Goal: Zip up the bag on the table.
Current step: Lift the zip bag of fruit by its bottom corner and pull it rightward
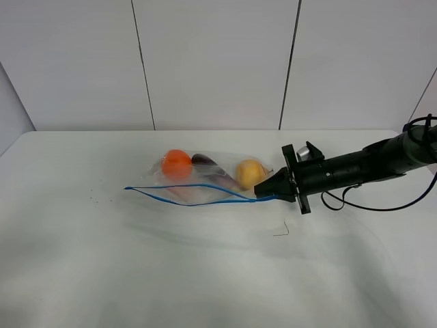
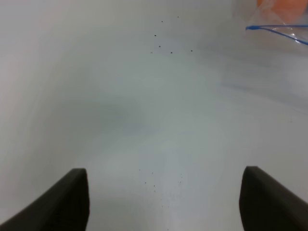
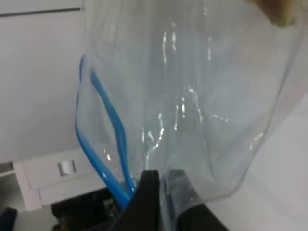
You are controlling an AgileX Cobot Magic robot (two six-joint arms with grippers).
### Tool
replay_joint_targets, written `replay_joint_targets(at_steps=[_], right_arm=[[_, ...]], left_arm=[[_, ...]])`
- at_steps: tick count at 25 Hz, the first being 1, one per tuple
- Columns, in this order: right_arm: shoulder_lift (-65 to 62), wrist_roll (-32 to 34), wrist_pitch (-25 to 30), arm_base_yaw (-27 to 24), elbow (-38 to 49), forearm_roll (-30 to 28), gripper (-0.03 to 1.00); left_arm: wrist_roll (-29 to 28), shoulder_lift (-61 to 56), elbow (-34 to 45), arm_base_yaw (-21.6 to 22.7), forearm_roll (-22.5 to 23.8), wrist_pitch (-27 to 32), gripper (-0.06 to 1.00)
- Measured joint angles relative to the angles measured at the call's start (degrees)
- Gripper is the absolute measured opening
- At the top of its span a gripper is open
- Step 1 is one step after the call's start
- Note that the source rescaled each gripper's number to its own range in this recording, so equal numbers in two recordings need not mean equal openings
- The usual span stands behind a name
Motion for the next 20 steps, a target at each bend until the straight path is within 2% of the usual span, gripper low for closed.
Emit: replay_joint_targets(at_steps=[8, 20], right_arm=[[-2.10, 2.65, -0.17, 4.00, 0.00, 2.55, 0.00], [-3.62, 5.85, -0.11, 4.50, 0.00, 4.26, 0.00]], left_arm=[[0.00, 0.00, 0.00, 0.00, 0.00, 0.00, 1.00], [0.00, 0.00, 0.00, 0.00, 0.00, 0.00, 1.00]])
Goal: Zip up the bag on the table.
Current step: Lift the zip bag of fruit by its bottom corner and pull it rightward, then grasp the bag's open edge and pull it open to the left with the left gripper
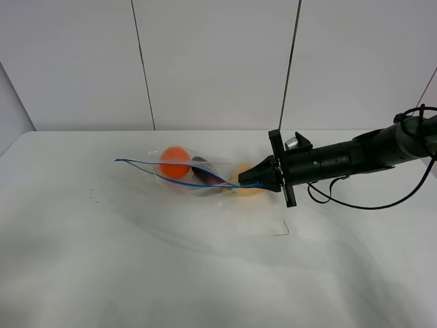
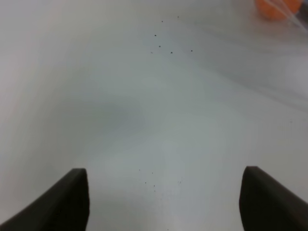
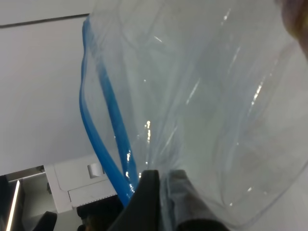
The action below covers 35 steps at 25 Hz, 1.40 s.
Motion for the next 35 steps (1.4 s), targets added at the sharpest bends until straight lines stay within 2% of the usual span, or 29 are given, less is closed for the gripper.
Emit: replay_joint_targets(at_steps=[24, 27, 32, 35], right_arm=[[0.00, 1.07, 0.04, 0.00, 0.00, 0.21, 0.00], [0.00, 1.07, 0.04, 0.00, 0.00, 0.21, 0.00], [0.00, 1.07, 0.04, 0.00, 0.00, 0.21, 0.00], [0.00, 1.07, 0.04, 0.00, 0.00, 0.21, 0.00]], left_arm=[[0.00, 0.14, -0.35, 0.00, 0.05, -0.18, 1.00], [0.00, 4.84, -3.47, 0.00, 0.05, -1.16, 1.00], [0.38, 20.39, -12.82, 0.00, 0.05, -4.65, 1.00], [4.73, 29.01, -16.38, 0.00, 0.22, -9.74, 1.00]])
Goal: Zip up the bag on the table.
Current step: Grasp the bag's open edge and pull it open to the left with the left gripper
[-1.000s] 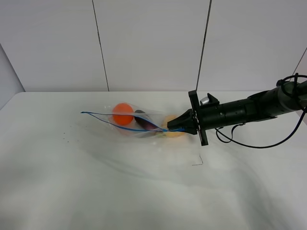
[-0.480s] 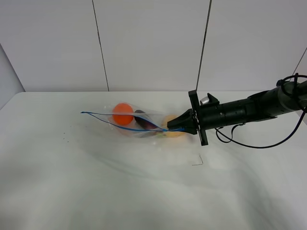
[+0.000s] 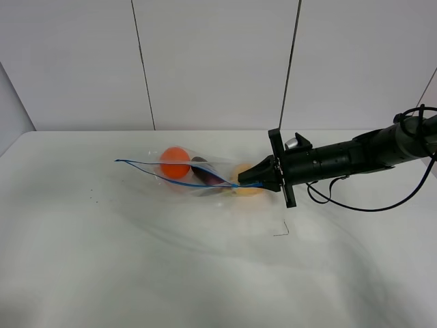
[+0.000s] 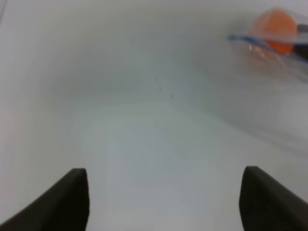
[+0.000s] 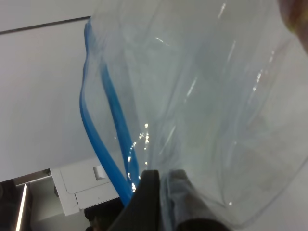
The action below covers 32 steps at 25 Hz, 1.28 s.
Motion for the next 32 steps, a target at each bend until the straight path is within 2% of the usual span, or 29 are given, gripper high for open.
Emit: replay_joint_targets(at_steps=[3, 9, 11, 14, 17, 20, 22, 24, 32], right_arm=[[0.00, 0.00, 0.00, 0.00, 0.00, 0.00, 0.00], [0.00, 0.00, 0.02, 0.00, 0.00, 0.02, 0.00], [0.00, 0.00, 0.02, 0.00, 0.00, 0.02, 0.00], [0.00, 0.00, 0.02, 0.00, 0.00, 0.02, 0.00], [0.00, 0.00, 0.07, 0.00, 0.00, 0.02, 0.00], [0.00, 0.00, 0.07, 0.00, 0.00, 0.02, 0.00], [0.00, 0.12, 0.07, 0.00, 0.00, 0.02, 0.00], [0.00, 0.20, 0.07, 0.00, 0.00, 0.02, 0.00], [0.00, 0.22, 0.07, 0.00, 0.00, 0.02, 0.00]], left_arm=[[10.37, 6.97, -0.83, 0.00, 0.01, -8.58, 1.00], [39.95, 16.32, -0.85, 0.00, 0.12, -32.56, 1.00], [49.00, 19.18, -0.85, 0.00, 0.17, -43.68, 1.00], [56.10, 24.63, -0.85, 0.00, 0.17, -60.26, 1.00], [58.17, 30.77, -0.85, 0.00, 2.13, -73.41, 1.00], [58.50, 36.36, -0.85, -0.74, 7.95, -81.11, 1.00], [58.50, 39.17, -0.85, -3.40, 11.33, -82.75, 1.00], [58.50, 41.15, -0.85, -7.84, 12.72, -83.22, 1.00], [57.77, 50.52, 1.19, -27.32, 13.49, -83.67, 1.00]])
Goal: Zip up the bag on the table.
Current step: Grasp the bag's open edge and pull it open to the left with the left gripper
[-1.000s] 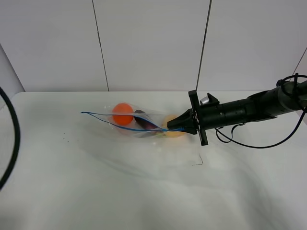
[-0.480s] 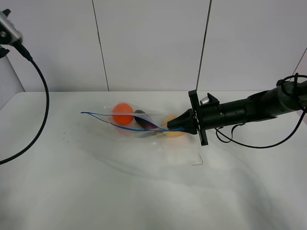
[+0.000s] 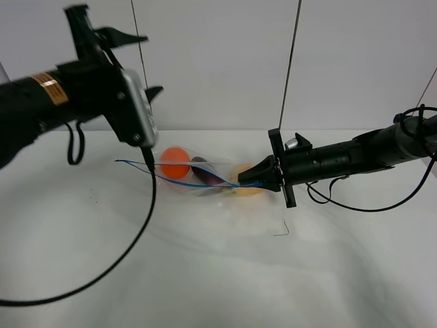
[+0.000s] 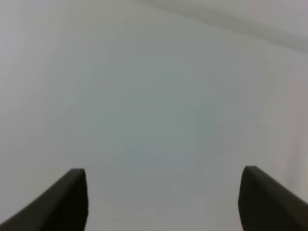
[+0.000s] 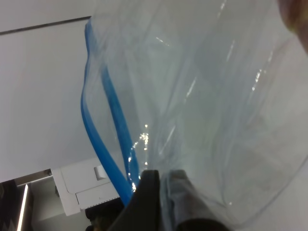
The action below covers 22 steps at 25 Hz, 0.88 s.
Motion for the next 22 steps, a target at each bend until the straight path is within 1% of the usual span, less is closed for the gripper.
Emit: replay_joint_targets(at_steps=[4, 7, 11, 13, 16, 19, 22], right_arm=[[0.00, 0.00, 0.00, 0.00, 0.00, 0.00, 0.00], [0.00, 0.00, 0.00, 0.00, 0.00, 0.00, 0.00], [0.00, 0.00, 0.00, 0.00, 0.00, 0.00, 0.00], [0.00, 0.00, 0.00, 0.00, 0.00, 0.00, 0.00], [0.00, 0.00, 0.00, 0.00, 0.00, -0.06, 0.00], [0.00, 0.00, 0.00, 0.00, 0.00, -0.17, 0.00], [0.00, 0.00, 0.00, 0.00, 0.00, -0.18, 0.00]], left_arm=[[-3.22, 6.13, 1.72, -5.97, -0.03, 0.05, 1.00], [-6.77, 10.03, 1.90, -9.25, -0.03, -0.33, 1.00], [-11.32, 14.15, 1.90, -12.54, -0.03, -1.08, 1.00], [-12.07, 15.73, 1.90, -13.90, -0.03, -1.74, 1.00], [-12.15, 18.35, 1.90, -15.16, 0.02, -5.72, 1.00], [-12.15, 21.90, 1.90, -15.25, 0.02, -11.12, 1.00], [-12.15, 24.67, 1.85, -15.25, 0.02, -13.25, 1.00]])
